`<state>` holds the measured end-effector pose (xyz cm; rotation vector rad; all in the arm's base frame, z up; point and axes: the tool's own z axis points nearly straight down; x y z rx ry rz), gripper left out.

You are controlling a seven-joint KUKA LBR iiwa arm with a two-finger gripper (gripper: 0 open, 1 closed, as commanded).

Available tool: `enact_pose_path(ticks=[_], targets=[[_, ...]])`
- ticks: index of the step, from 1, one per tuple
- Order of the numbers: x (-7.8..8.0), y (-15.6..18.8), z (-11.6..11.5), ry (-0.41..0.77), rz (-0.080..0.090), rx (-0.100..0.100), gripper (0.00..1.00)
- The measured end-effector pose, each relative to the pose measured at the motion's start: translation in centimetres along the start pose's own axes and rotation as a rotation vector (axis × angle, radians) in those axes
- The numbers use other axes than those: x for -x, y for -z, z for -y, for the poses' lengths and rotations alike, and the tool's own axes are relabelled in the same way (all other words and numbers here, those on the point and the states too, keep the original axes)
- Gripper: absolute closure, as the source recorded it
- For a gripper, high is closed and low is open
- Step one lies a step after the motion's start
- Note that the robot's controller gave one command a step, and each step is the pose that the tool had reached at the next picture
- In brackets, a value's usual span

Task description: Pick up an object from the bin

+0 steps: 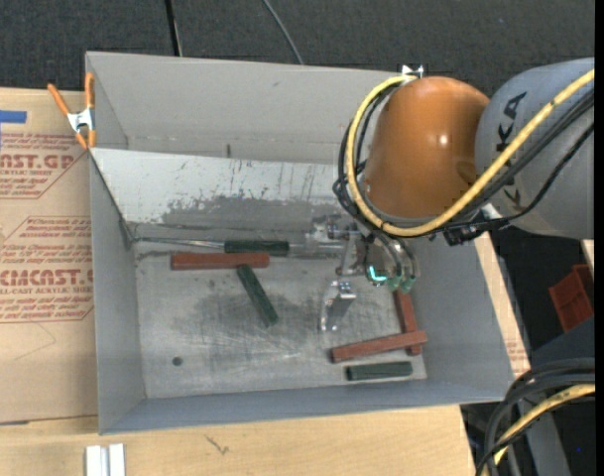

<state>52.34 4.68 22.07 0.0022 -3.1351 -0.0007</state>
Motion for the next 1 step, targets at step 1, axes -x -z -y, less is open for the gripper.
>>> enact_pose_path(ticks=[1], targets=[[0.16,0.41,0.03,-0.001,0.008,0.001,0.0]])
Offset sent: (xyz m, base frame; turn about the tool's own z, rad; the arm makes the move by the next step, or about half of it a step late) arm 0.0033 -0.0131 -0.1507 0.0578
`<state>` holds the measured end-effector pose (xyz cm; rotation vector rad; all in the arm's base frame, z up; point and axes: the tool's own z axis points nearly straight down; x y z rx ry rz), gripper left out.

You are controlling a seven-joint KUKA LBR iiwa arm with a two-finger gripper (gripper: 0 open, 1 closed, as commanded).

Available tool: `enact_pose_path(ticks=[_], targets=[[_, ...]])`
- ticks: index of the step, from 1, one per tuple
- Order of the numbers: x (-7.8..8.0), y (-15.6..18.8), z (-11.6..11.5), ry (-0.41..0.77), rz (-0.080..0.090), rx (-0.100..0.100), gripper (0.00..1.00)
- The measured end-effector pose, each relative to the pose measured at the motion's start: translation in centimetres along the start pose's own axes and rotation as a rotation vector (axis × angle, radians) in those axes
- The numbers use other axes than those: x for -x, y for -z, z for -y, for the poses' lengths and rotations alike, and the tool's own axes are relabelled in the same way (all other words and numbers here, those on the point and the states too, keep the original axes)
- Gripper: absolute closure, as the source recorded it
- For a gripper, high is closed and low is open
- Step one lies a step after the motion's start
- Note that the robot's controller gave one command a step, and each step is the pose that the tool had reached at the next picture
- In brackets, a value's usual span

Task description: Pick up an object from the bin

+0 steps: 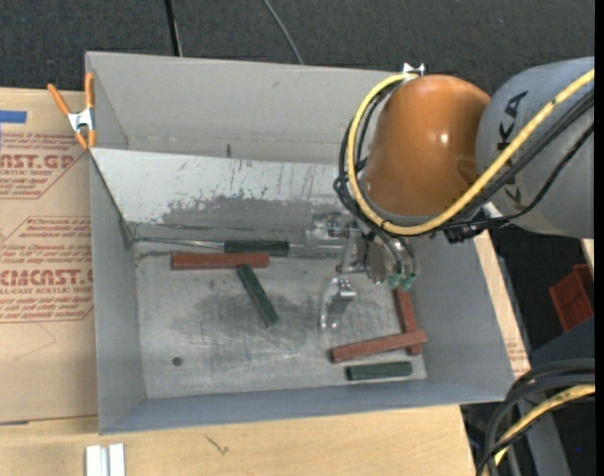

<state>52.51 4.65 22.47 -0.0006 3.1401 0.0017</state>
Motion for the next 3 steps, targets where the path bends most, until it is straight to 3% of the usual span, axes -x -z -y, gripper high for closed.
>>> enact_pose_path(ticks=[1,2,3], targets=[[0.2,-6.0,0.4,-0.021,0.005,0.0,0.0],[1.9,-9.8,4.2,-0.051,-0.001,0.0,0.0],[1.7,-11.2,5.3,-0.052,0.011,-0.003,0.0]])
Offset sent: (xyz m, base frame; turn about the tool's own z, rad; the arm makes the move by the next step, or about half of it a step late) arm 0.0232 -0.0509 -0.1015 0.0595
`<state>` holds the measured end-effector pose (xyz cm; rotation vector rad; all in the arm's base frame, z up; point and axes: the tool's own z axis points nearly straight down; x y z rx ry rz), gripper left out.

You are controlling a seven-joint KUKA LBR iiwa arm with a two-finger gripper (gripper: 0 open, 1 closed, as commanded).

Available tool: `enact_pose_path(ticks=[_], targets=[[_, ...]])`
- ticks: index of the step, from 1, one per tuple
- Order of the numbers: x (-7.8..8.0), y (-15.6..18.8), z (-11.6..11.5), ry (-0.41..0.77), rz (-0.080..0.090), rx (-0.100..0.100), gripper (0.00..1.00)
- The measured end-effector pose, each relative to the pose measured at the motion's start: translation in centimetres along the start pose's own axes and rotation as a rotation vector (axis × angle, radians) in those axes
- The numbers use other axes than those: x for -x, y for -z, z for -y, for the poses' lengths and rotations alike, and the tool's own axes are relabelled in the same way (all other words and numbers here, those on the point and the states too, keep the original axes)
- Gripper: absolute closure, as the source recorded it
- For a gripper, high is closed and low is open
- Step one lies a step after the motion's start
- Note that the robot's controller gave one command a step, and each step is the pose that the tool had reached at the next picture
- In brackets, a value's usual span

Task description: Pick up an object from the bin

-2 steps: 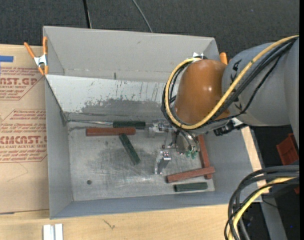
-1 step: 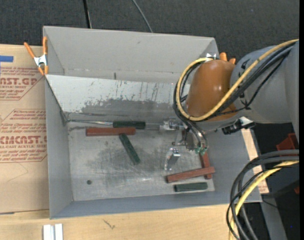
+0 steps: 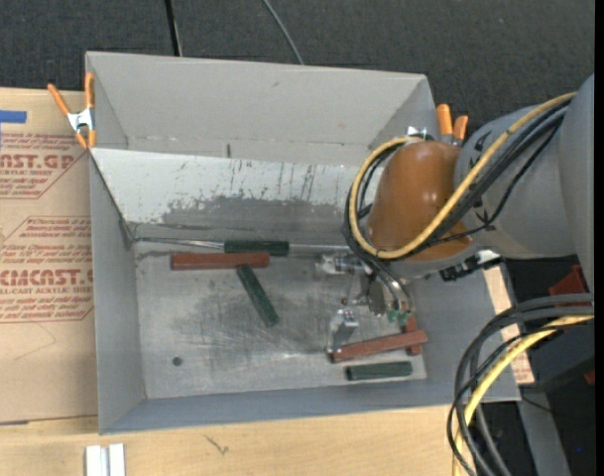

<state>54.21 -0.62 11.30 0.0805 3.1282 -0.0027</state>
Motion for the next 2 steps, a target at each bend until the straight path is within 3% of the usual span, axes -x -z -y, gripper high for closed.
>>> enact_pose_path(ticks=[1,2], targets=[[-2.3,4.7,0.4,0.112,-0.019,0.002,0.0],[-3.2,-4.1,3.5,0.177,-0.022,0.004,1.0]])
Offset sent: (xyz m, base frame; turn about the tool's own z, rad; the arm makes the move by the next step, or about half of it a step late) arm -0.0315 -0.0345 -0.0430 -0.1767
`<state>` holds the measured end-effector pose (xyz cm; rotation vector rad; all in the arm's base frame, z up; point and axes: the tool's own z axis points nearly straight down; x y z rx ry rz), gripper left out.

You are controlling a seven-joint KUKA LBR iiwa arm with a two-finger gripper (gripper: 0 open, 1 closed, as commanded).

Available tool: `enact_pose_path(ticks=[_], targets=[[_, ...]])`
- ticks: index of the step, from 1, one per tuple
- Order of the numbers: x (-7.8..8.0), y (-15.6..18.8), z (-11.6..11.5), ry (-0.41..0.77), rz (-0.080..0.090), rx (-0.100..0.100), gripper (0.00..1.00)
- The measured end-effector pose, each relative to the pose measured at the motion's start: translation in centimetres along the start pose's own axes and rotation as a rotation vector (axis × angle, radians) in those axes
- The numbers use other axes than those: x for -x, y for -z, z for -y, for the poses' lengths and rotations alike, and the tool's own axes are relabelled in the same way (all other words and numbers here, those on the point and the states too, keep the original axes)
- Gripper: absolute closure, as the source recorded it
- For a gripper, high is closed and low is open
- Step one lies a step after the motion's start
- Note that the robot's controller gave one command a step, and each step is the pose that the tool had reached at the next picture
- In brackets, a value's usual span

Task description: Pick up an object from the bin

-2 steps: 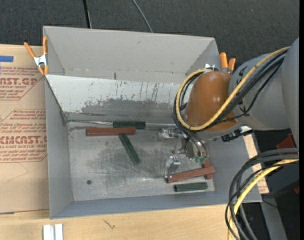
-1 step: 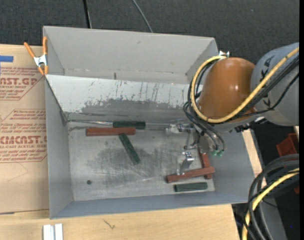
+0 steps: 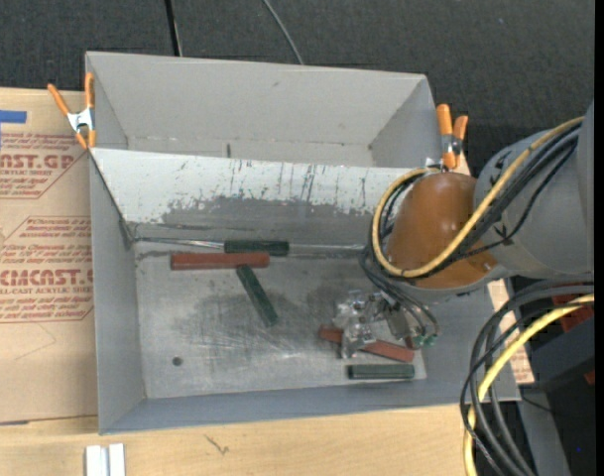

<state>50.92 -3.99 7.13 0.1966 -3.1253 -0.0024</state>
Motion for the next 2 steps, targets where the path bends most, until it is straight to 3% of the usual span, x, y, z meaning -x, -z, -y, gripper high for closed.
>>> enact_pose_path(ticks=[1,2], targets=[[0.0,0.0,0.0,0.0,0.0,0.0,1.0],[0.5,18.6,0.5,0.122,0.015,-0.004,1.0]])
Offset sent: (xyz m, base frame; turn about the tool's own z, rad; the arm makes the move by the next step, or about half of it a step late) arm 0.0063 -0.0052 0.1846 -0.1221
